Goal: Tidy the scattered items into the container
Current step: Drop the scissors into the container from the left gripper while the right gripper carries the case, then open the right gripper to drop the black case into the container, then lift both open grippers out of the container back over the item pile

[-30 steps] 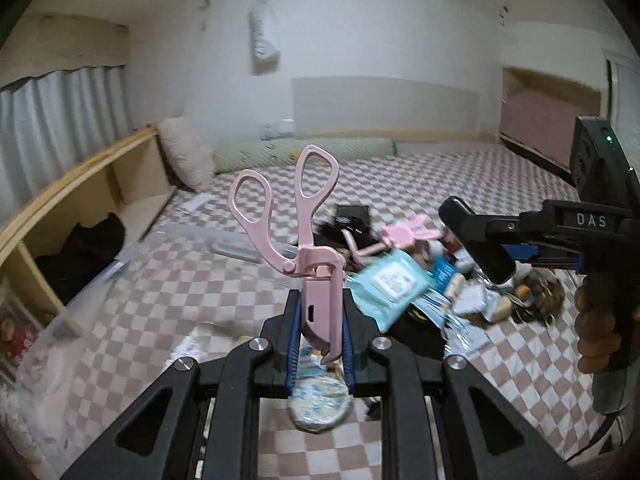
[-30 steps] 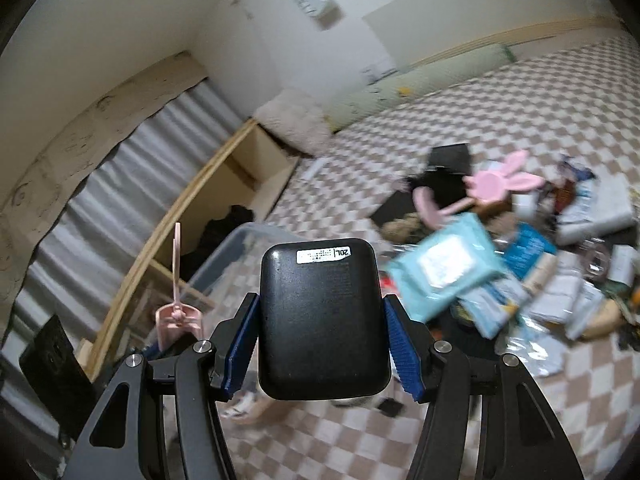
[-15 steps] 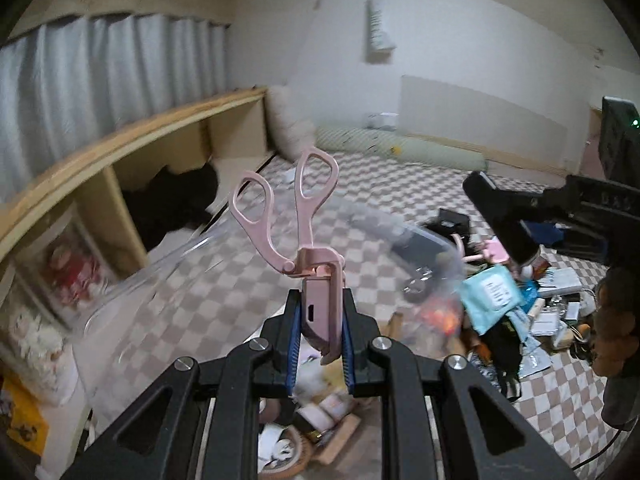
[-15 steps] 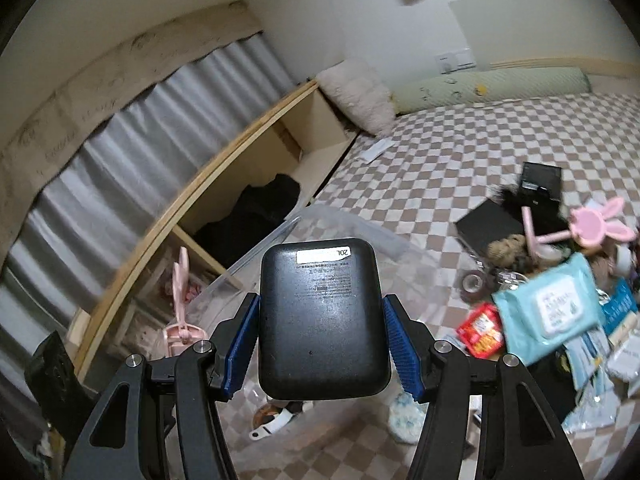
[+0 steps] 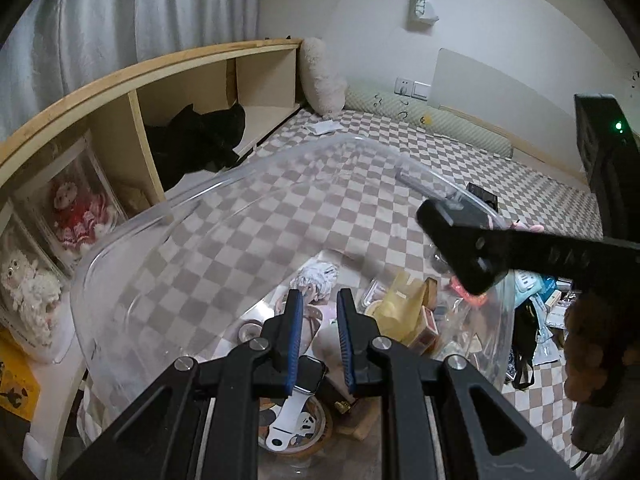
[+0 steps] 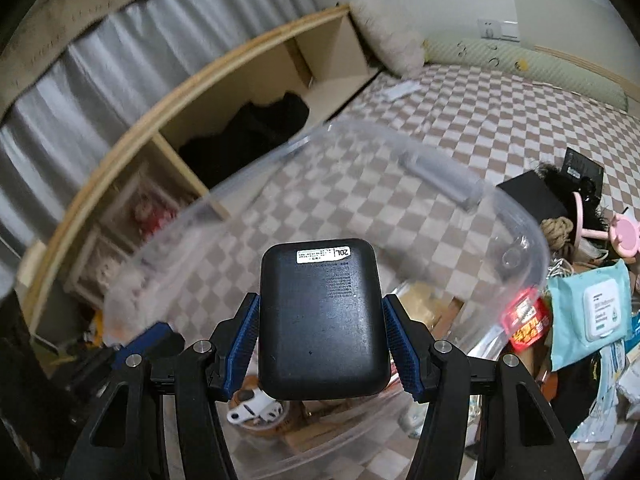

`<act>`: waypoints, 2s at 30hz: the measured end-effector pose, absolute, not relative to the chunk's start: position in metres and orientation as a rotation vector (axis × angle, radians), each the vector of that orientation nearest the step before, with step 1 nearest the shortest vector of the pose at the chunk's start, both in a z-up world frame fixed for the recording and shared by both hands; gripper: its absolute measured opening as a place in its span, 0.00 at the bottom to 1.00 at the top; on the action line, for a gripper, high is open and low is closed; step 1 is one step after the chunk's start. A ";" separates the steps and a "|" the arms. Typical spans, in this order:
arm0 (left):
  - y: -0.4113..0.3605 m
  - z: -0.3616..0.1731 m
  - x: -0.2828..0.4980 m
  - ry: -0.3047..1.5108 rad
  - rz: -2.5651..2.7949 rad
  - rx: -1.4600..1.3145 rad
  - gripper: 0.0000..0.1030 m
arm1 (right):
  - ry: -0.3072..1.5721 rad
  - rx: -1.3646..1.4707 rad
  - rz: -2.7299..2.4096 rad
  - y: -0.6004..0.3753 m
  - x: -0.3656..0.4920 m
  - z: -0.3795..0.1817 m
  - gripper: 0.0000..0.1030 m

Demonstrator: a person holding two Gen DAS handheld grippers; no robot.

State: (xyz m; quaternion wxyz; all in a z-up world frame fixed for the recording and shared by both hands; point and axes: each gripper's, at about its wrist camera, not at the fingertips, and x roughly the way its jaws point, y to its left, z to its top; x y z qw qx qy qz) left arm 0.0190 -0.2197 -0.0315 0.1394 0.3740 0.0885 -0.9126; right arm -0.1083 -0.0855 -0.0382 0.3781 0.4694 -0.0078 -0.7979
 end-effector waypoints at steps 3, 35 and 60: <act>-0.220 -0.035 0.017 0.255 -2.628 1.106 0.17 | 0.051 1.221 -2.039 -0.095 -0.104 -0.044 0.60; -0.217 -0.018 0.022 0.224 -2.610 1.011 0.81 | 0.333 1.037 -2.222 -0.084 -0.082 -0.018 0.62; -0.143 -0.008 -0.011 0.050 -2.728 1.027 1.00 | 0.156 0.912 -2.437 0.043 -0.086 -0.019 1.00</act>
